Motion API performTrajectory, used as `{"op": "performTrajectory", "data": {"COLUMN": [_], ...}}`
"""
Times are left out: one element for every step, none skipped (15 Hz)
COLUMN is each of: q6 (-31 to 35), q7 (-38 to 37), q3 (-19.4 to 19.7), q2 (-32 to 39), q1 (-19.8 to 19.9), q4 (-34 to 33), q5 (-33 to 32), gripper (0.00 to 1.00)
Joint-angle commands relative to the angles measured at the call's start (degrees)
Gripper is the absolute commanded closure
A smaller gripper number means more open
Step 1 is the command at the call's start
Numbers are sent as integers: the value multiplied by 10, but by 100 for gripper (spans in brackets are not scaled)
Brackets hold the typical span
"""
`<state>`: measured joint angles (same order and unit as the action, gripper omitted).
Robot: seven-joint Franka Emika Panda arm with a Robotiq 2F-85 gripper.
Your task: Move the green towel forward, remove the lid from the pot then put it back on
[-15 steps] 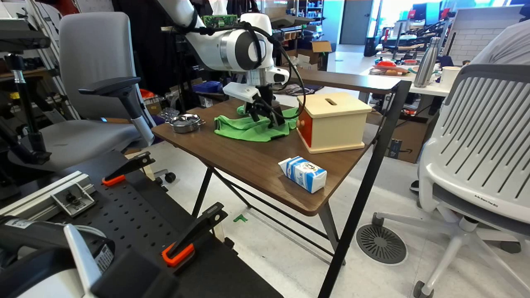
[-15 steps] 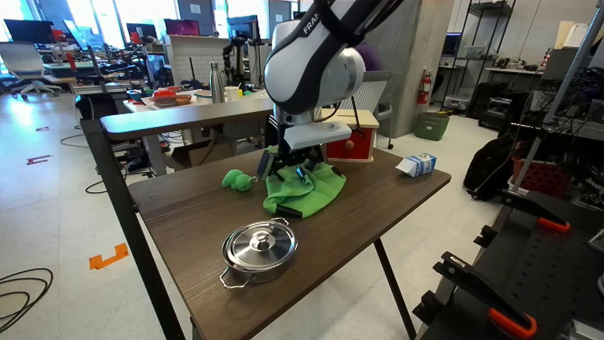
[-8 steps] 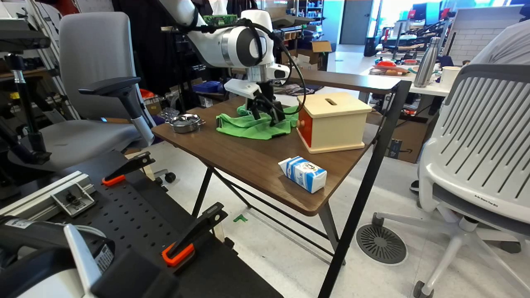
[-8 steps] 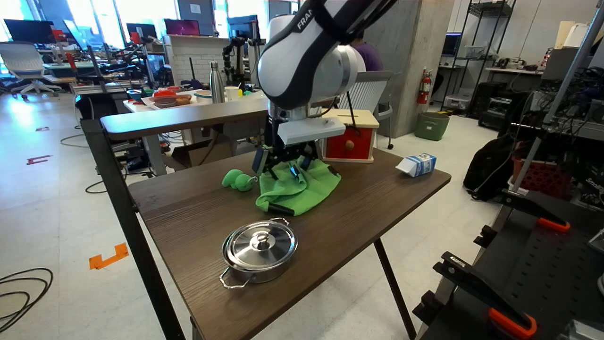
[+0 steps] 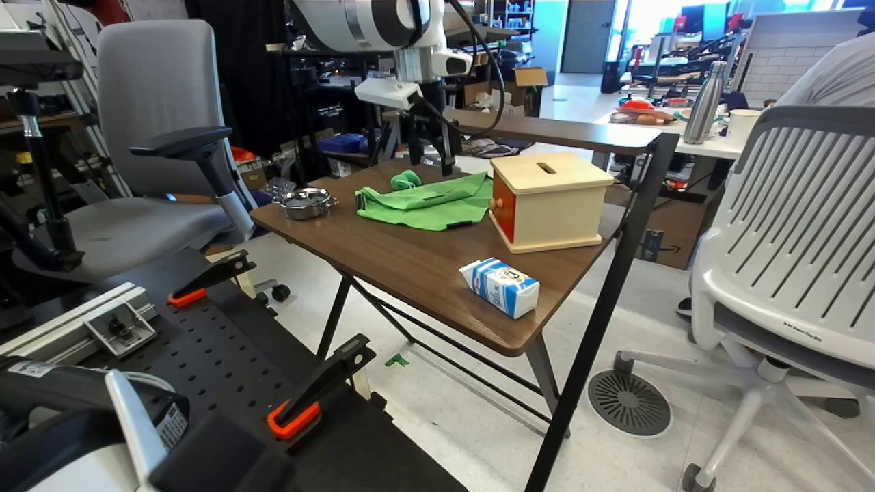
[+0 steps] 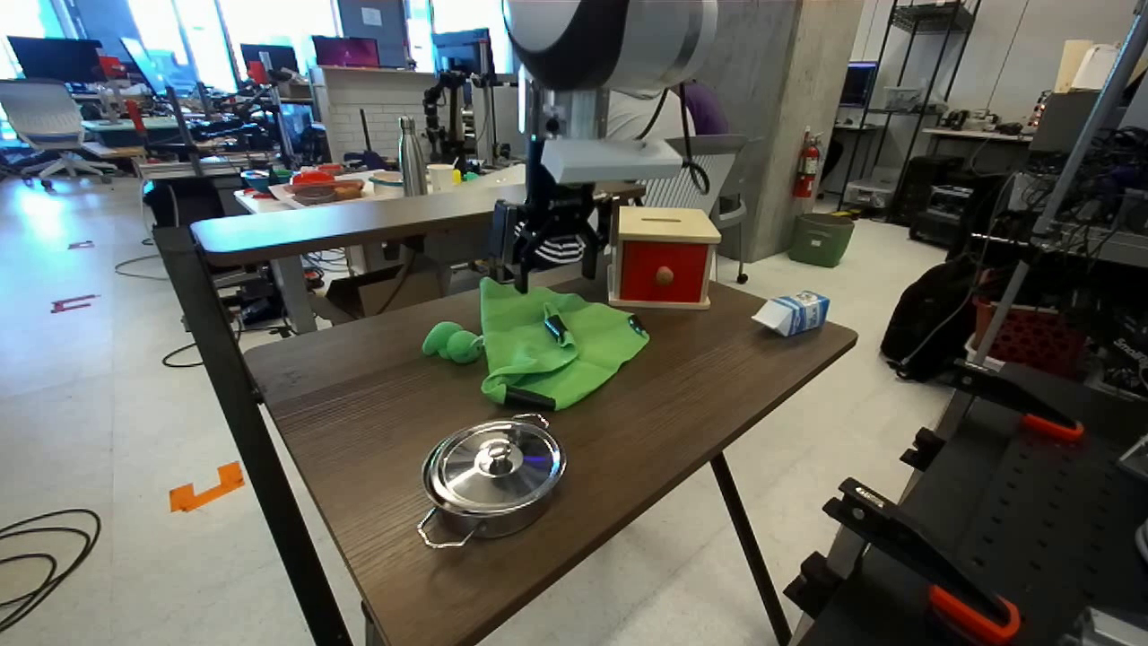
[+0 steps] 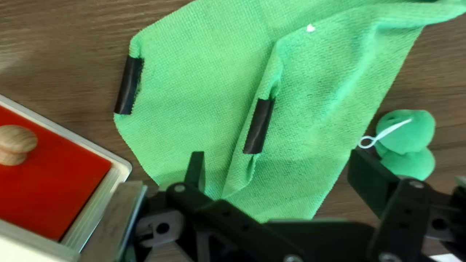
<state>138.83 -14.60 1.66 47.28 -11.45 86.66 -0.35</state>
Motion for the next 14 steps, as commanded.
{"op": "performTrajectory", "data": {"q6": [18, 18, 13, 11, 10, 12, 15, 21, 23, 25, 22, 15, 12, 7], "q7": [46, 53, 56, 59, 63, 65, 70, 68, 68, 67, 65, 61, 61, 60], "q3": [-33, -37, -39, -42, -47, -52, -58, -62, -68, -73, -79, -84, -88, -92], "q2": [-124, -147, -169, -183, -197, -209, -218, -227, -231, -230, -221, -215, -205, -196], "q1": [22, 21, 16, 10, 7, 1, -7, -18, -28, -37, -46, -56, -63, -71], "q4": [137, 165, 191, 211, 231, 251, 270, 288, 301, 307, 303, 298, 289, 279], "q5": [13, 10, 4, -3, -8, -14, -22, -33, -45, -57, -66, -74, -78, -82], "gripper": [0, 0, 0, 0, 0, 0, 0, 0, 0, 0, 0, 0, 0, 0]}}
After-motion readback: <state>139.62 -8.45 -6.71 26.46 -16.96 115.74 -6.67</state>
